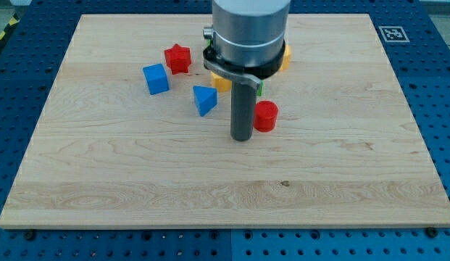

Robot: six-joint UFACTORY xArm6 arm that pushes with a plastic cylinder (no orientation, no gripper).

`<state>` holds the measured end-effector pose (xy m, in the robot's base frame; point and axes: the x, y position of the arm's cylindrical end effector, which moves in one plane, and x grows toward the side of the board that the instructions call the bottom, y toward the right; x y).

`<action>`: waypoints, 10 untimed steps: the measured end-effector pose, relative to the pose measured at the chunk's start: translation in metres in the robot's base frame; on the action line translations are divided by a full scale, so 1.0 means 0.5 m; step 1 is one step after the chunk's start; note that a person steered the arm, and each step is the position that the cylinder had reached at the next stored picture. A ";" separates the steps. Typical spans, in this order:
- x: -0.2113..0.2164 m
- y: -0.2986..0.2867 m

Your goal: Move the red circle to the bottom right of the yellow hexagon

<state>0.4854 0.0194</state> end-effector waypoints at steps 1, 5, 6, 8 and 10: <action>-0.002 0.000; -0.023 0.157; -0.004 0.164; -0.034 0.203; -0.080 0.236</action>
<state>0.4455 0.1372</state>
